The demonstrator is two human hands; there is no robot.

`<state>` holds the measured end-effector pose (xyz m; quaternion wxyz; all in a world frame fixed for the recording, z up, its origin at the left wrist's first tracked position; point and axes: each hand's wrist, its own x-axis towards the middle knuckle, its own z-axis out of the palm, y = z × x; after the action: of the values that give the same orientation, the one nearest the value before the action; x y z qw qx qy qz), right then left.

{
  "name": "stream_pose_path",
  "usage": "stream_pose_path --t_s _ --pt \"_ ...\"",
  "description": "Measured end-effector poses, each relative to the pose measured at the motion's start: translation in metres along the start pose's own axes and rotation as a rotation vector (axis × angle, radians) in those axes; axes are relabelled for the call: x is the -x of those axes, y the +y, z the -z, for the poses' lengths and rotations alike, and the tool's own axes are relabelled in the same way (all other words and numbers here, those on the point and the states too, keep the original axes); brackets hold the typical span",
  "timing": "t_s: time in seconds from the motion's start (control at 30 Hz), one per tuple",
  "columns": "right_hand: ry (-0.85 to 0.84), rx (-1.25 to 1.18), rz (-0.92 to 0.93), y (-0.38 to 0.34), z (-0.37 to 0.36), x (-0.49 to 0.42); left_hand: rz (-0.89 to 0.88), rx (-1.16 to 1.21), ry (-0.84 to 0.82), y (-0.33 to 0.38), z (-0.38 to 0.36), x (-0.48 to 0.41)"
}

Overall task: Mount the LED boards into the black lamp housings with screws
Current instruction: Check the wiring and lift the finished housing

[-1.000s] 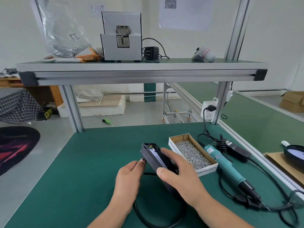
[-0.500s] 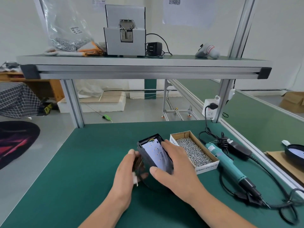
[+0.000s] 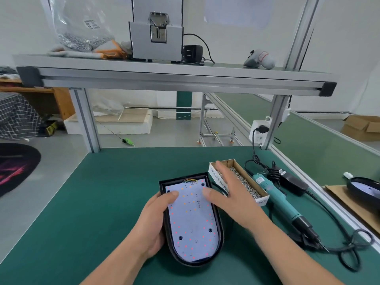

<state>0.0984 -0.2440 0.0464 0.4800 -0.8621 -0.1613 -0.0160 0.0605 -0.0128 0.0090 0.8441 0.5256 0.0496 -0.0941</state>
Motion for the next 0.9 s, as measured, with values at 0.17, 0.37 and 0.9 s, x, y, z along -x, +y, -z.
stream_pose_path --t_s 0.17,0.37,0.9 --pt "-0.143 -0.091 -0.021 -0.001 0.001 0.002 -0.039 0.01 -0.024 0.001 -0.001 0.003" --pt "-0.206 0.152 0.12 -0.013 0.009 0.002 -0.045 -0.045 -0.084 0.002 0.003 0.0" --pt "-0.011 -0.395 -0.089 -0.008 0.03 0.019 -0.152 -0.225 -0.197 0.002 -0.008 0.003"
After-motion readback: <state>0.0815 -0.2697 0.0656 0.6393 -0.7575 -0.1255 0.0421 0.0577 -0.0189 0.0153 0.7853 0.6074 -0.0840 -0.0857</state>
